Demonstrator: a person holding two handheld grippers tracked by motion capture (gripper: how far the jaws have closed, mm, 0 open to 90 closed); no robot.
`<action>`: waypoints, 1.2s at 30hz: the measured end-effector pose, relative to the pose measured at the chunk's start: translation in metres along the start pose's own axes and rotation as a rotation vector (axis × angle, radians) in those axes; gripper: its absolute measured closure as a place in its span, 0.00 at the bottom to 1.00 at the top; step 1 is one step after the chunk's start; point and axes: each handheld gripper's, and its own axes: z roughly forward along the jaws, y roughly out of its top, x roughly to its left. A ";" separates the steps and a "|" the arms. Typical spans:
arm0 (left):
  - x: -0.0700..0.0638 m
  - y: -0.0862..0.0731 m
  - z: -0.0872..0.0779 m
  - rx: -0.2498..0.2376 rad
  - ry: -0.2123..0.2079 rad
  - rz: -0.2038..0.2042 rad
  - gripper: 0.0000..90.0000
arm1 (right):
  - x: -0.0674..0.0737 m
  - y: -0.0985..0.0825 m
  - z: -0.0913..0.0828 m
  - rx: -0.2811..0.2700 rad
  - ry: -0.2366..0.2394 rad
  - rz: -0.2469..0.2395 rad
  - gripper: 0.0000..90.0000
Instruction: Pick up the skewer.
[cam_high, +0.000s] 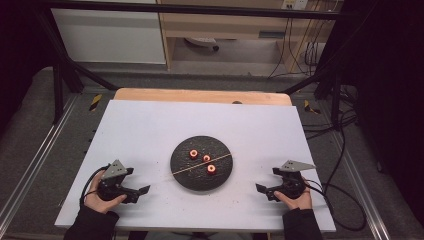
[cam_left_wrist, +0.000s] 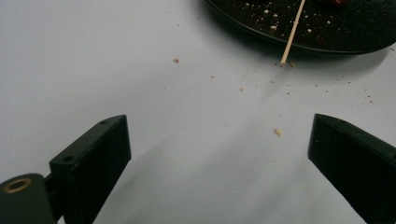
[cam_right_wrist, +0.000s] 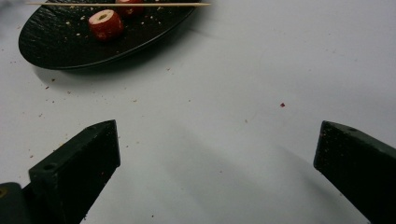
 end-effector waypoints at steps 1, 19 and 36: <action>0.000 0.000 0.000 0.002 0.000 0.001 0.07 | 0.000 0.000 0.000 -0.001 0.001 -0.003 0.01; -0.013 0.014 0.000 0.013 -0.023 0.025 0.12 | 0.000 0.000 0.001 0.002 -0.002 0.002 0.01; -0.025 0.044 0.003 0.004 -0.042 0.028 0.38 | 0.000 0.000 0.001 0.005 0.000 0.003 0.01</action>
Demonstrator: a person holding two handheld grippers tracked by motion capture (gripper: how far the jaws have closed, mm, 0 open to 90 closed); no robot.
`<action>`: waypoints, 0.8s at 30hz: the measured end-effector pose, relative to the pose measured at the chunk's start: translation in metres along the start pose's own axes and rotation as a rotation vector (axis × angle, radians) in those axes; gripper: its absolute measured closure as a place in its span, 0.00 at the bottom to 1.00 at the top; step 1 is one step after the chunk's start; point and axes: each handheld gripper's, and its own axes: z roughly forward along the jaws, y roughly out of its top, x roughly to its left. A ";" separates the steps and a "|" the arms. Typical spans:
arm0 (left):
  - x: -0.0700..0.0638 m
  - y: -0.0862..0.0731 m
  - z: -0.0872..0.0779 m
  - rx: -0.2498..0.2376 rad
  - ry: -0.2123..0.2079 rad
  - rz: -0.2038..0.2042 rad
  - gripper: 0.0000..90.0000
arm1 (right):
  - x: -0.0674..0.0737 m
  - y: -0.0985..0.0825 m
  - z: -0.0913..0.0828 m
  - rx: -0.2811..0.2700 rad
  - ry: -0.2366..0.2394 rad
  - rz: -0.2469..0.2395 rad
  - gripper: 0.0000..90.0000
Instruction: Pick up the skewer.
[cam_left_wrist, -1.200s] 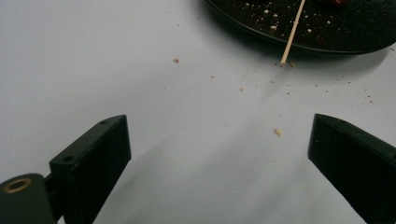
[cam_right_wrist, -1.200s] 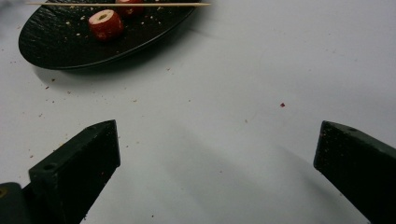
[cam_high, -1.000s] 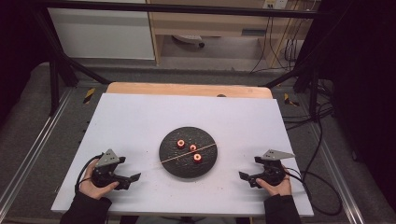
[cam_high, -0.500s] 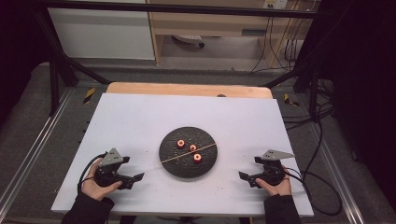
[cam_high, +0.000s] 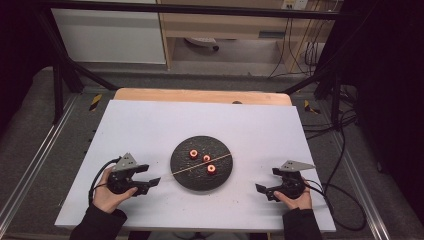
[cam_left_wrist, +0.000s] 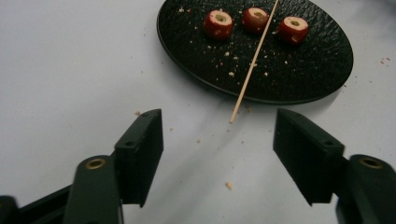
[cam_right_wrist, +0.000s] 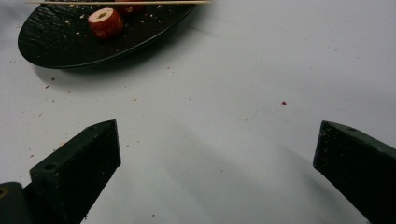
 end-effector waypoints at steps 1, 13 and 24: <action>0.000 0.002 0.001 0.004 -0.002 0.000 0.42 | 0.000 0.000 0.000 0.000 0.001 -0.003 0.01; -0.011 0.025 0.017 0.040 -0.004 -0.005 0.68 | 0.000 0.000 0.000 -0.001 0.005 -0.003 0.02; -0.024 0.041 0.046 0.076 0.028 0.018 0.85 | 0.000 0.000 0.001 0.004 0.002 -0.003 0.02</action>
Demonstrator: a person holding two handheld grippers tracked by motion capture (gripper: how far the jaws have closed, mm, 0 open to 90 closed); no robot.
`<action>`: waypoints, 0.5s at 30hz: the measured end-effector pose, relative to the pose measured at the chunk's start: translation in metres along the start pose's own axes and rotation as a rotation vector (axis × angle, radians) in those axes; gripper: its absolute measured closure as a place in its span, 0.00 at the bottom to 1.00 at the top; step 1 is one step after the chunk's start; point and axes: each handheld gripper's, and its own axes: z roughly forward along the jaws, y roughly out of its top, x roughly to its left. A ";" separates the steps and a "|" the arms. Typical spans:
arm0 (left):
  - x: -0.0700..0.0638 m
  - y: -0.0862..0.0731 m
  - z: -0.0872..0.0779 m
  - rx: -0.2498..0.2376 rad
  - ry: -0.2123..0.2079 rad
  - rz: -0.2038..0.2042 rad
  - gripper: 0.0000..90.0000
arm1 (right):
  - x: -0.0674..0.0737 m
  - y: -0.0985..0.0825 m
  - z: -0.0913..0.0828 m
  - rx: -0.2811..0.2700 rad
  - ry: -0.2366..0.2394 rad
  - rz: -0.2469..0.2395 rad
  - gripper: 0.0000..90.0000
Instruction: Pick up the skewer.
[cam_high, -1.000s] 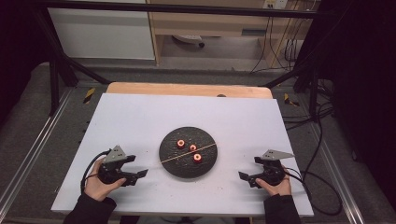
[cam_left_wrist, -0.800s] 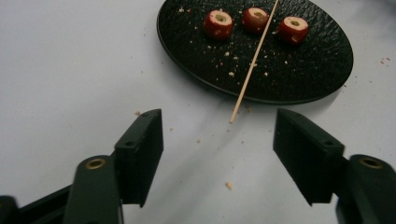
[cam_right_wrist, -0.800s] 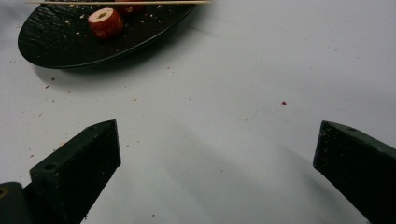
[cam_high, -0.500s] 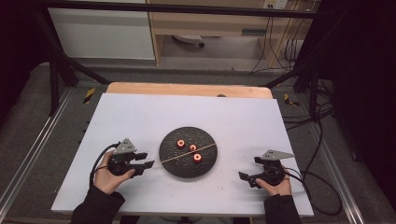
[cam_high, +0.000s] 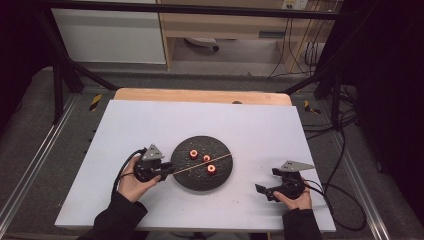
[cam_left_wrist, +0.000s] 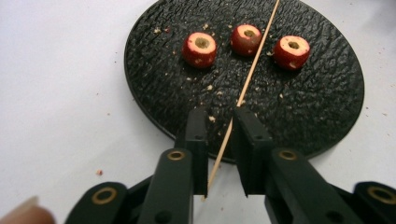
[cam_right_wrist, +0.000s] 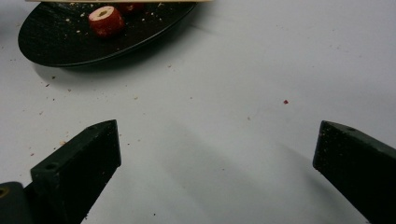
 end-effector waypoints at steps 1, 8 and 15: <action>0.000 0.000 0.000 0.000 0.000 0.000 0.87 | 0.000 0.000 0.000 -0.001 0.001 -0.003 0.02; -0.001 0.005 0.017 0.031 0.003 -0.016 0.98 | 0.000 0.000 0.000 -0.001 -0.001 -0.001 0.02; -0.001 0.006 0.027 0.047 0.006 -0.019 1.00 | 0.000 0.000 0.000 0.003 0.003 0.000 0.02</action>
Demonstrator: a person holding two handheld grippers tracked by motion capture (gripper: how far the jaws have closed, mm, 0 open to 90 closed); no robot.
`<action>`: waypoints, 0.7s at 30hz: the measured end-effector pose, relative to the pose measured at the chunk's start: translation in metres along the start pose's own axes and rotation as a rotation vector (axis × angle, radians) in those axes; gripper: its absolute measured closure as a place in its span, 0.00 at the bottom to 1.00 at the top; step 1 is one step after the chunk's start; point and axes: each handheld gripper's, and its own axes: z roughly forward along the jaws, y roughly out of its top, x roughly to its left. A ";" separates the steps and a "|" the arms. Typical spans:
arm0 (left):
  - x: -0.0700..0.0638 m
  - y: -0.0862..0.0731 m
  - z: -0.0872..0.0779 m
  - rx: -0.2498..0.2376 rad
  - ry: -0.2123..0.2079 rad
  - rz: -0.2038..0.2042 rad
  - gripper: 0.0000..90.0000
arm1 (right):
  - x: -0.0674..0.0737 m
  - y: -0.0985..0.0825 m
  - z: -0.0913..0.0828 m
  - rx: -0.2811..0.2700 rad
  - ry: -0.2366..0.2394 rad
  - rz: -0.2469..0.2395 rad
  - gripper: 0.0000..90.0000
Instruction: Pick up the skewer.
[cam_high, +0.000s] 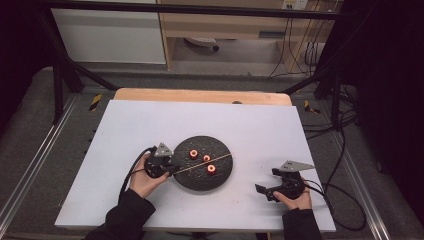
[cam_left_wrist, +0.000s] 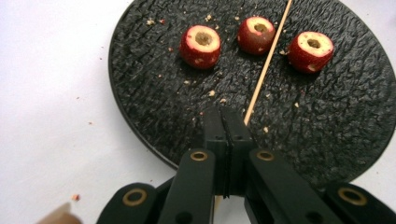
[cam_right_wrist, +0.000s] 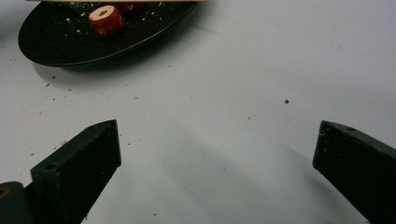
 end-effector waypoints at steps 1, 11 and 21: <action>0.000 0.000 0.002 0.005 0.000 0.001 1.00 | 0.000 0.000 0.000 -0.001 0.000 0.001 0.02; -0.006 -0.002 0.005 0.031 -0.023 0.028 1.00 | 0.000 0.000 0.000 -0.003 0.000 0.000 0.02; -0.012 -0.002 0.004 0.036 -0.048 0.061 1.00 | 0.000 0.000 0.000 -0.004 0.001 0.002 0.02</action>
